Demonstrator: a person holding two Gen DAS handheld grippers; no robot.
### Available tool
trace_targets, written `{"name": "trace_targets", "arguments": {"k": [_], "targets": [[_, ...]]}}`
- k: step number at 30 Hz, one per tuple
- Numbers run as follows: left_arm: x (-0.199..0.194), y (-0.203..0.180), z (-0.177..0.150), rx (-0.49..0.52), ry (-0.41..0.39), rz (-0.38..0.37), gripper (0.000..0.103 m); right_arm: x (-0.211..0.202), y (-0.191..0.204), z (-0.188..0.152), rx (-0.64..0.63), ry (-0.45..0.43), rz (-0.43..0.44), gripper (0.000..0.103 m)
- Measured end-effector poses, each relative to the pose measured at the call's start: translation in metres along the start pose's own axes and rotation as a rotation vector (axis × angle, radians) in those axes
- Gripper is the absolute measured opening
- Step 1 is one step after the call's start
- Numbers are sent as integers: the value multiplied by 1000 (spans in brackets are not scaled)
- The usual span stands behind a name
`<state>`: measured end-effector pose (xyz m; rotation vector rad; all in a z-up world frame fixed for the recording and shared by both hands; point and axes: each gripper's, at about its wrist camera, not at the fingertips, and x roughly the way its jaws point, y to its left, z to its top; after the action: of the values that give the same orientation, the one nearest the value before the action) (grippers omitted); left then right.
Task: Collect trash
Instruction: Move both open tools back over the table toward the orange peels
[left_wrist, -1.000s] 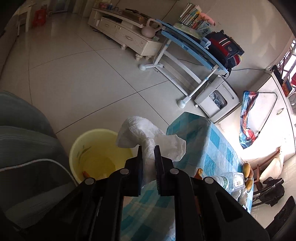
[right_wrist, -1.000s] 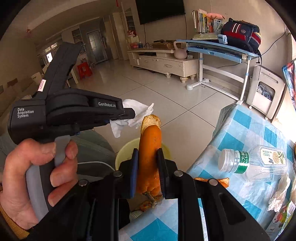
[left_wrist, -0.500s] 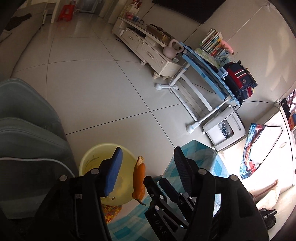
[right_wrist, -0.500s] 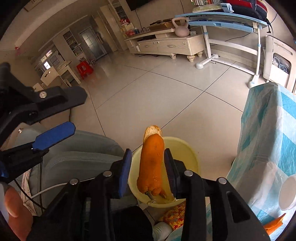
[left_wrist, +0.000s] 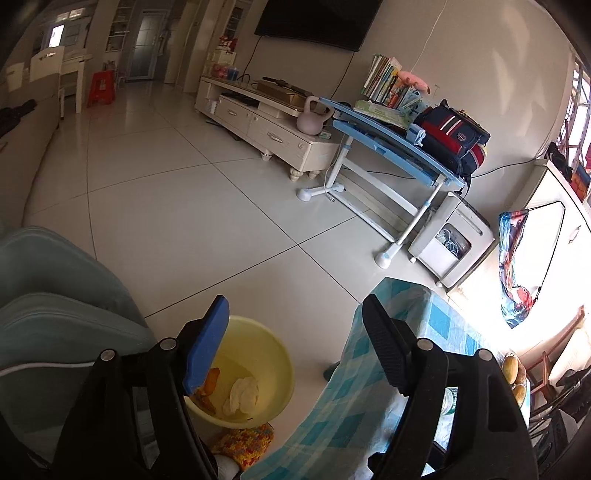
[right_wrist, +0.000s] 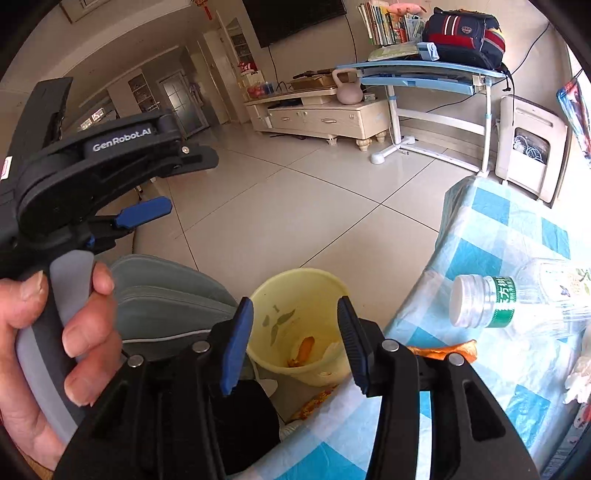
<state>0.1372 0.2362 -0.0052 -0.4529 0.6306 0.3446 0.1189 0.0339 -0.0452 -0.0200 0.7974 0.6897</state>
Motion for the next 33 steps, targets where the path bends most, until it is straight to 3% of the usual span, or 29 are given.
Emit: {"name": "trace_targets", "arguments": {"k": [5,8,13,18,27,33], "targets": [[-11,-28,-7,133,-43,23,79,-49,-12,-21,-85,-9,-90,50],[-16,-43,-12,209,-68,35,81,-68,-28,-36,-68,-38,-141,53],[-18,-60,-20,295,-75,53,84,-72,-54,-43,63,-59,-137,53],[-19,-68,-26,352,-86,64,85,-85,-50,-45,27,-56,-148,54],[-12,-68,-31,393,-59,56,89,-90,-67,-71,74,29,-159,55],[1,-73,-42,448,-4,42,90,-86,-80,-94,102,155,-178,56]]}}
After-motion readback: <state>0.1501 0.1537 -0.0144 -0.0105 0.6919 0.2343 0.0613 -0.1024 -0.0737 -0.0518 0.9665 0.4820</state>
